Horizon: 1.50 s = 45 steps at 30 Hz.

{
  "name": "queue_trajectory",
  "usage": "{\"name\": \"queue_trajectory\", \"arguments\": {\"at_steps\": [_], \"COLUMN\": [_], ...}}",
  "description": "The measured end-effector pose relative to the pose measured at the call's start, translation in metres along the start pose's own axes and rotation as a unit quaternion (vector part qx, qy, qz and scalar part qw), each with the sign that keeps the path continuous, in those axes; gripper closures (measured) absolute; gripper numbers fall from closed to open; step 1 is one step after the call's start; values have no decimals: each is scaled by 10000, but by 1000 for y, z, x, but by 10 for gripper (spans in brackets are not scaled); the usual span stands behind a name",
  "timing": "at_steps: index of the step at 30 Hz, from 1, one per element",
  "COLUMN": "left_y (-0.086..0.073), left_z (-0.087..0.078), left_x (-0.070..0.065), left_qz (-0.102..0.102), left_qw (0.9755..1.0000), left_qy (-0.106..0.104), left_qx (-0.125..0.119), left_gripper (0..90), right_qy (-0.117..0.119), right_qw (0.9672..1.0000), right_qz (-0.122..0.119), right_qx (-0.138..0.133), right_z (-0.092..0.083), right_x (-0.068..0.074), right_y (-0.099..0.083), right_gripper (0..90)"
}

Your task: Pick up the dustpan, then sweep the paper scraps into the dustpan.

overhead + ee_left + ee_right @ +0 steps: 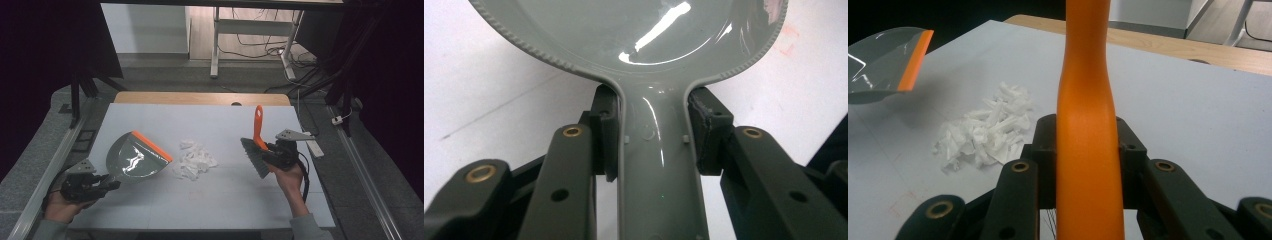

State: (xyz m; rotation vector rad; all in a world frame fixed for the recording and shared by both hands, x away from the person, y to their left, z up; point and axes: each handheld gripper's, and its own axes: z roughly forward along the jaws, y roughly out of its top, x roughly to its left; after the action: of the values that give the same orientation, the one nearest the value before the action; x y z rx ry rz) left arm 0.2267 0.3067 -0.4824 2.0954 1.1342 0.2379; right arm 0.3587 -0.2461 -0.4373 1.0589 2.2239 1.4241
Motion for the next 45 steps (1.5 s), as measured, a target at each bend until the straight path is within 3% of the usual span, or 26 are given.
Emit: {"name": "queue_trajectory", "arguments": {"at_steps": [8, 16, 29, 45], "left_y": [-7, -6, -10, -13], "left_z": [6, 17, 19, 19], "left_x": [-5, -12, -17, -20], "left_qz": [175, 477, 775, 879], "left_qw": [9995, 9973, 9935, 9910], "left_qy": [-211, -418, -630, -726], "left_qx": [167, 362, 545, 698], "left_gripper": [614, 614, 614, 614], "right_qy": [24, 29, 3, 132], "right_qw": [10000, 10000, 10000, 9997], "right_qz": [18, 9, 42, -169], "right_qx": [12, 34, 43, 98], "right_z": [11, 17, 23, 48], "right_x": [0, -2, -4, 7], "right_y": [5, 6, 7, 18], "right_gripper": [702, 702, 702, 702]}}
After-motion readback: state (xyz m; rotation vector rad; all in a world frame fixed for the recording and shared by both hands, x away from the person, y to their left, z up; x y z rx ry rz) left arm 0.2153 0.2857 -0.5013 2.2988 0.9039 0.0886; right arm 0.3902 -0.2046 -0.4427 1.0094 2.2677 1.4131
